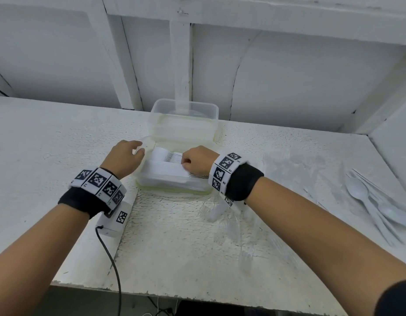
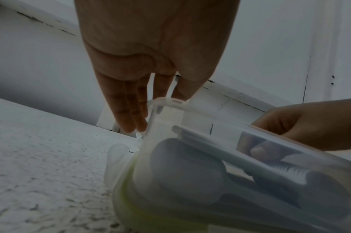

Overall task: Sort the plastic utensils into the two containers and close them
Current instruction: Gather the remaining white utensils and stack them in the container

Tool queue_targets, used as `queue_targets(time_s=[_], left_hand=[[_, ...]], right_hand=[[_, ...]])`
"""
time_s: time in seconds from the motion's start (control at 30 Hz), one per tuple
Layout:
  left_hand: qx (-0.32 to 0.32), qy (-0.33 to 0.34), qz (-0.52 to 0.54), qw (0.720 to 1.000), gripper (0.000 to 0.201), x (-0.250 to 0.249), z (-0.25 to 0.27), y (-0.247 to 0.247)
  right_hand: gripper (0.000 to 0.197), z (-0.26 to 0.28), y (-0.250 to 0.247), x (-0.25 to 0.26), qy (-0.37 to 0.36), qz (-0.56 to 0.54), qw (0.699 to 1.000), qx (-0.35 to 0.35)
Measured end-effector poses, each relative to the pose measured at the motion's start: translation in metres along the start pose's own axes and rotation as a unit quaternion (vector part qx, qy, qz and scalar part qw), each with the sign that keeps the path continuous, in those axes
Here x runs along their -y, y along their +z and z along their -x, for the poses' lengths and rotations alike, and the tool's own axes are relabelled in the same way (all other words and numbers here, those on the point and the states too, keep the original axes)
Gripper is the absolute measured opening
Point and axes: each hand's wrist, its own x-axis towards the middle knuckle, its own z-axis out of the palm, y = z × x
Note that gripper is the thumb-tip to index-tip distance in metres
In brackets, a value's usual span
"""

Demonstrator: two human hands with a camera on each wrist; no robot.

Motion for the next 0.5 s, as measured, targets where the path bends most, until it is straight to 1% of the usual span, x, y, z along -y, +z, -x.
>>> queue_targets(time_s=[0.13,0.33,0.43,0.5], left_hand=[[0.000,-0.001,0.000,1.000,0.040,-0.001,0.001,-0.001],[0.002,-0.008,-0.011,1.000,0.041,-0.005,0.004,-0.005],[-0.023,-0.006,-0.010,1.000,0.040,-0.010,0.008,-0.007],[-0.057,0.021,-0.009,0.998,0.039,-0.019,0.014,-0.008]], right_hand=[[0.028,-0.001,0.001,-0.001,0.011,-0.015,1.000,-0.002],[0.029,0.002,-0.001,-0.004,0.007,-0.027,1.000,-0.004],[0.030,0.012,-0.009,-0.008,-0.013,-0.041,0.999,-0.031],[0.031,0.026,-0.020,-0.013,-0.026,-0.054,0.996,-0.061]])
